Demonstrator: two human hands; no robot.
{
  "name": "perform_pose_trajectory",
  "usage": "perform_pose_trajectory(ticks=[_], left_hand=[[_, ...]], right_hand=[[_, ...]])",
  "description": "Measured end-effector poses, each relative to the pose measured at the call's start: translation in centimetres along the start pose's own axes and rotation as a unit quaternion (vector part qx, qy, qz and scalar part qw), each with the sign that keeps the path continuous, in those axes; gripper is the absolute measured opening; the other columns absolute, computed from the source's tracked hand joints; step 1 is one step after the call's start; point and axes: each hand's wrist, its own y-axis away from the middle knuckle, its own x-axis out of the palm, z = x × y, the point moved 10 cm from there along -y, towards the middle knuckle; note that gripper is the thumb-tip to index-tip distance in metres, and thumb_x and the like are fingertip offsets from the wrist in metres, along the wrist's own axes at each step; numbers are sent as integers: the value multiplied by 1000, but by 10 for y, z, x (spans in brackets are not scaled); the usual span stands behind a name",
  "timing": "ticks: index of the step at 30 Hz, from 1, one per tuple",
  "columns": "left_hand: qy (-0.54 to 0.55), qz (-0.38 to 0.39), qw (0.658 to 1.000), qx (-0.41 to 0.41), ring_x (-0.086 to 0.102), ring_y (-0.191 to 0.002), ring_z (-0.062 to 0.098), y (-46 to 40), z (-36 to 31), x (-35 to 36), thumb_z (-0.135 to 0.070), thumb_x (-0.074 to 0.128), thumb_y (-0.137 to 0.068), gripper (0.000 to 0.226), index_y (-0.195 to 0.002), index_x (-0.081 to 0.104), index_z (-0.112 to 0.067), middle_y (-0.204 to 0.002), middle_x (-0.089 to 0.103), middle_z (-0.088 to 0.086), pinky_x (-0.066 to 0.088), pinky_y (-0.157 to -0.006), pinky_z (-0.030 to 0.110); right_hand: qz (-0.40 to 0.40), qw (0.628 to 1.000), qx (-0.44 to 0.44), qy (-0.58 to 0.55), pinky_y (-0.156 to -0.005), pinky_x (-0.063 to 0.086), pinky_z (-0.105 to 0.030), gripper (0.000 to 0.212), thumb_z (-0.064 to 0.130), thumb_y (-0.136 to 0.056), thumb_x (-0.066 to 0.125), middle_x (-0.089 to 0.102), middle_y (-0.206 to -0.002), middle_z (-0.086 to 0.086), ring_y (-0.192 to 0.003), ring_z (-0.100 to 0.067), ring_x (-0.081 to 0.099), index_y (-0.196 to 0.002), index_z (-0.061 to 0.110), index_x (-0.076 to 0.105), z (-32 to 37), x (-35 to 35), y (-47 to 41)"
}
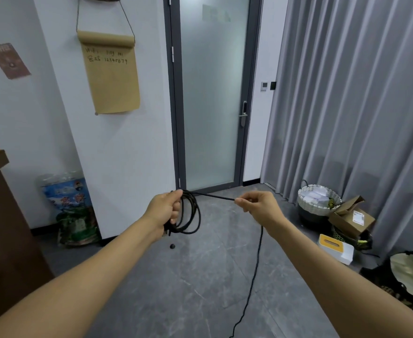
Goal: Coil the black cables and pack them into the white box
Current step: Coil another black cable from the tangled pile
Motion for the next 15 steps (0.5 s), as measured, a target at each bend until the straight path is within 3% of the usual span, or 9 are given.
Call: perform_pose_trajectory(ticks=[5,9,11,15], left_hand=[[-4,-141,990,3,25,-32,6,-16,-3,-53,-17,48,-95,31,-65,39,-17,-49,34,-4,21,-37,18],[-51,-187,980,37,30,-48,15,-19,-10,-66,-21,45,-95,28,-68,39,-15,-60,38,1,26,-48,26],[-118,-189,972,77,35,-55,20,-20,-18,-56,-25,43,-96,28,-71,41,-13,-63,42,2,30,-54,29],[-261,-160,939,155,44,-67,25,-16,-32,-24,-35,38,-98,33,-86,46,-5,-74,50,8,37,-66,36]], right_hand=[[-42,997,38,53,-51,35,-17,12,19,-84,69,57,-62,1,-52,-7,45,-84,8,71,-26,-27,-5],[-57,987,4,153,-59,45,-25,9,17,-83,69,63,-64,0,-62,-14,56,-81,9,74,-22,-28,-6],[-16,972,-45,229,-66,52,-31,10,17,-84,66,70,-76,-2,-71,-17,62,-82,12,75,-3,-9,-3],[129,937,-148,287,-76,54,-31,13,15,-86,64,73,-91,-1,-81,-15,65,-89,10,75,38,46,18]])
